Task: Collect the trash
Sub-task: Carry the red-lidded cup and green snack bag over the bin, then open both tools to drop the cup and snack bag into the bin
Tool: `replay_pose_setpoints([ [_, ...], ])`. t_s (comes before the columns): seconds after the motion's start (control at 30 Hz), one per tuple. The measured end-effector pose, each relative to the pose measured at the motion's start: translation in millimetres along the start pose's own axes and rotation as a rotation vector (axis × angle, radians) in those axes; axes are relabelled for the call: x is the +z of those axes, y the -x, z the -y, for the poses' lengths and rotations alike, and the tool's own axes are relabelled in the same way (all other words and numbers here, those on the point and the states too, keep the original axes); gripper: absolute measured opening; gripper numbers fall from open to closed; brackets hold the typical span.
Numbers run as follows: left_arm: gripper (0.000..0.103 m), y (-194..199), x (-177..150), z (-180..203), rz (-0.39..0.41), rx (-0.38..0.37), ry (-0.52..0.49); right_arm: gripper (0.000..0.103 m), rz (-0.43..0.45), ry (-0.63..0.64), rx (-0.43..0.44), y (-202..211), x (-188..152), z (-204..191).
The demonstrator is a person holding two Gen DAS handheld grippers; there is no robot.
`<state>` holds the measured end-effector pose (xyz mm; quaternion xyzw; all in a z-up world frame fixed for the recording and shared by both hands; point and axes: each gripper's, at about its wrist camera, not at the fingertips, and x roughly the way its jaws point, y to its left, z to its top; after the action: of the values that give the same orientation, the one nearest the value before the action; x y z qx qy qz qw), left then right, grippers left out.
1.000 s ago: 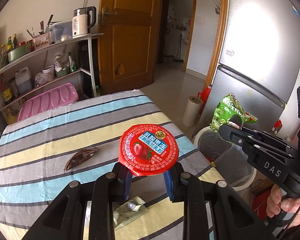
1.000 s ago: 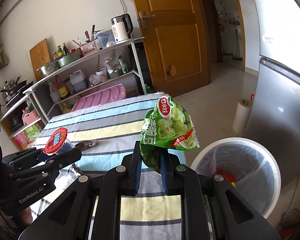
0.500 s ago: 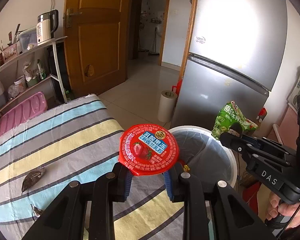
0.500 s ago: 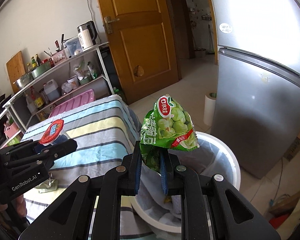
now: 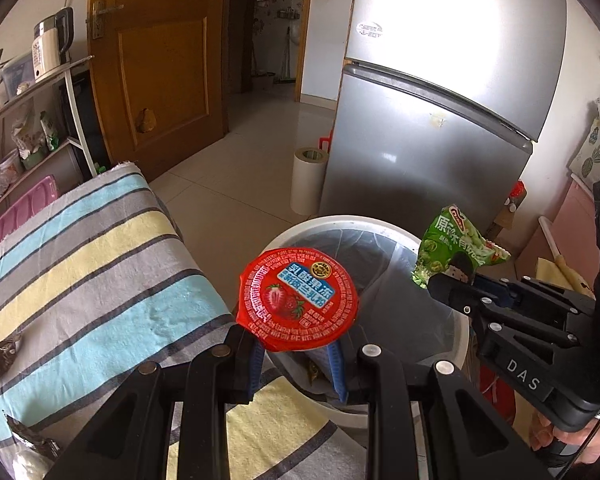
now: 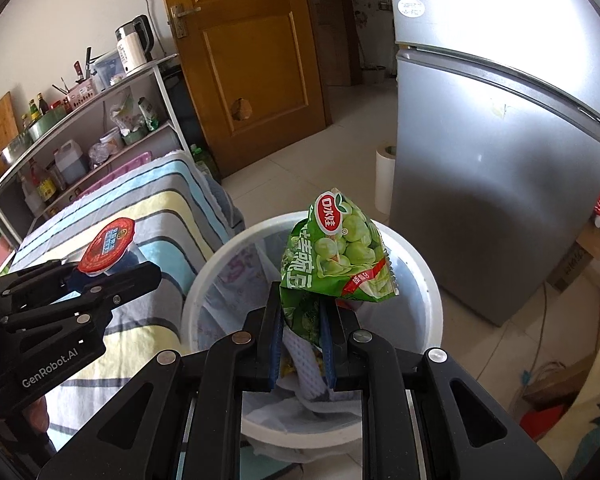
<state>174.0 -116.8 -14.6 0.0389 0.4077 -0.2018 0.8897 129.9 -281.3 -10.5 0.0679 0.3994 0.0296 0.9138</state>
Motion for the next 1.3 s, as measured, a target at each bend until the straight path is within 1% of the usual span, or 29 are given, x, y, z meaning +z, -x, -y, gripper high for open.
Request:
replay_pose_setpoints([
  [0.23, 0.028, -14.7, -3.2, 0.9, -0.034, 0.017, 0.003, 0.017, -0.058, -0.015, -0.034, -19.5, -7.1, 13.5],
  [0.33, 0.029, -18.1, -4.4, -0.4, -0.042, 0.017, 0.012, 0.017, -0.083, -0.025, -0.029, -24.5, -8.9, 15.8],
  [0.4, 0.038, -19.1, -5.0, -0.1, -0.046, 0.018, 0.008, 0.019, -0.087, -0.032, -0.042, -24.6, -10.8, 19.3],
  [0.47, 0.043, -18.9, -5.5, -0.9, -0.047, 0.012, 0.014, 0.026, -0.092, -0.033, -0.053, -25.6, -9.5, 18.9],
  [0.53, 0.044, -18.1, -5.6, -1.1, -0.044, 0.020, 0.017, 0.039, -0.089, -0.036, -0.055, -26.0, -8.8, 17.8],
  [0.57, 0.045, -17.1, -5.5, -1.0, -0.041, 0.021, 0.014, 0.041, -0.086, -0.038, -0.053, -25.2, -9.2, 17.7],
  [0.9, 0.047, 6.3, -6.0, -6.7, 0.009, 0.022, 0.026, 0.042, -0.051, -0.049, -0.047, -14.4, -9.1, 13.2],
  [1.2, 0.047, 39.3, -12.9, -22.2, 0.060, 0.046, 0.056, 0.042, 0.000, -0.048, -0.021, 5.9, -8.8, -0.5],
  [1.3, 0.047, 52.0, -18.2, -30.0, 0.081, 0.071, 0.063, 0.042, 0.016, -0.041, -0.008, 12.0, -8.6, -8.3],
])
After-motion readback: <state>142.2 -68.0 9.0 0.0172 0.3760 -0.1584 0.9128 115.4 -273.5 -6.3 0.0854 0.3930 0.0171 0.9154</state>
